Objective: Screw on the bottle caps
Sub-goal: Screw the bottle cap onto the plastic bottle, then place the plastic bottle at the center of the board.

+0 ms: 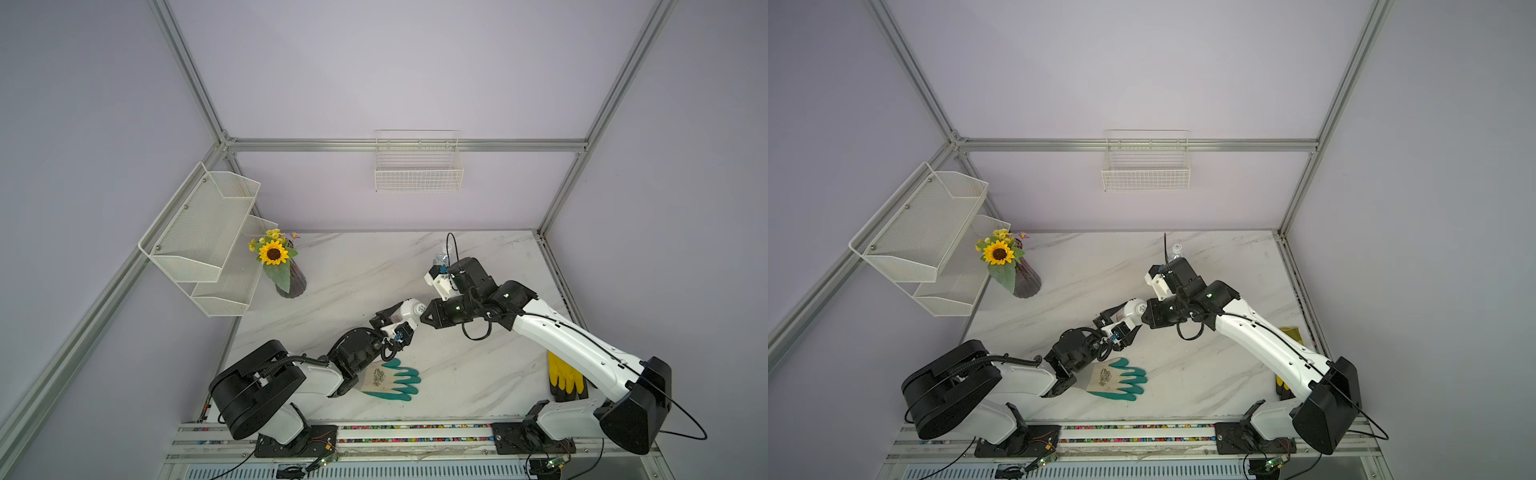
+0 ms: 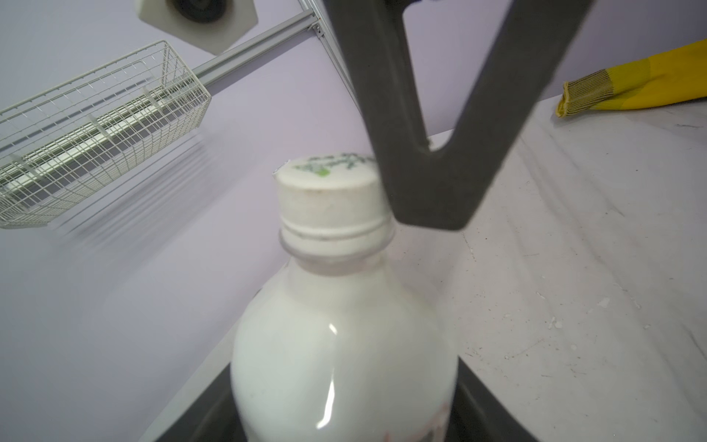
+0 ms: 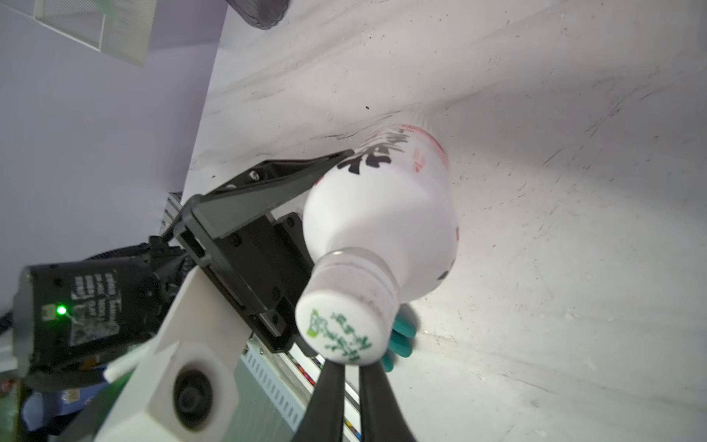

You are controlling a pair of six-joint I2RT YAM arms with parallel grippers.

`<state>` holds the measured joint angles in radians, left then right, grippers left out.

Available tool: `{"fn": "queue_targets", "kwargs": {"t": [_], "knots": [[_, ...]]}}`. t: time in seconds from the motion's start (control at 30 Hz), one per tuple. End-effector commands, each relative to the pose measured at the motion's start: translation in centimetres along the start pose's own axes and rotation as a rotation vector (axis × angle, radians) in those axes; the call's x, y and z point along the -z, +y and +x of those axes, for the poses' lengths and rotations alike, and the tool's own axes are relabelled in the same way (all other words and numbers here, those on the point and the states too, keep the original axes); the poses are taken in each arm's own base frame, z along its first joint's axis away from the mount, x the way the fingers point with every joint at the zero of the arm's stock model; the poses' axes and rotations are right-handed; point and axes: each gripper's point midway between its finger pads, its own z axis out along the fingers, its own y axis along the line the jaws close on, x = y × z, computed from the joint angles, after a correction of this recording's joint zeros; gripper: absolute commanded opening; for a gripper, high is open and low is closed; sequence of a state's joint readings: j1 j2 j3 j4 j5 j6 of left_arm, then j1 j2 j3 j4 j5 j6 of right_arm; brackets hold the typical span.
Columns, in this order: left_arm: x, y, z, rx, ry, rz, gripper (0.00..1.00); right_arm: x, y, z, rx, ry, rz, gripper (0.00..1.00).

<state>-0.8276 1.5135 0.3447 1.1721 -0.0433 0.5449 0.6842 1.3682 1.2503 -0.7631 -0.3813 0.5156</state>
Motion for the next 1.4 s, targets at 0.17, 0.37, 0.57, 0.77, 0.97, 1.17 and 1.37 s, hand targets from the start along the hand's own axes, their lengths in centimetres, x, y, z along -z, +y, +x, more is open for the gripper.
{"fn": "queue_targets", "kwargs": {"t": [0.17,0.37,0.57,0.77,0.97,1.17,1.37], "knots": [[-0.9,0.1,-3.7,0.114,-0.109,0.008,0.69,4.5,1.2,-3.0,0.171,-0.276,0.016,0.43],[-3.2,-0.3,-4.8,0.312,-0.055,0.130,0.69,11.3,-2.6,-3.4,0.327,-0.587,0.258,0.72],[-6.6,-0.3,-4.6,0.483,0.017,0.193,0.68,14.4,-5.8,-3.4,0.343,-0.788,0.416,0.89],[-8.6,1.7,-4.4,0.622,-0.036,0.187,0.71,13.9,-6.2,-3.4,0.337,-0.922,0.358,0.96],[-10.2,1.7,-4.0,0.609,-0.102,0.223,0.72,12.2,-7.4,-2.0,0.315,-0.907,0.327,0.97],[-9.5,0.6,-3.3,0.554,-0.195,0.235,0.74,12.0,-7.6,-0.1,0.306,-0.927,0.248,0.97],[-8.9,0.2,-2.8,0.531,-0.227,0.226,0.76,12.6,-7.9,0.7,0.304,-0.942,0.240,0.97]]}}
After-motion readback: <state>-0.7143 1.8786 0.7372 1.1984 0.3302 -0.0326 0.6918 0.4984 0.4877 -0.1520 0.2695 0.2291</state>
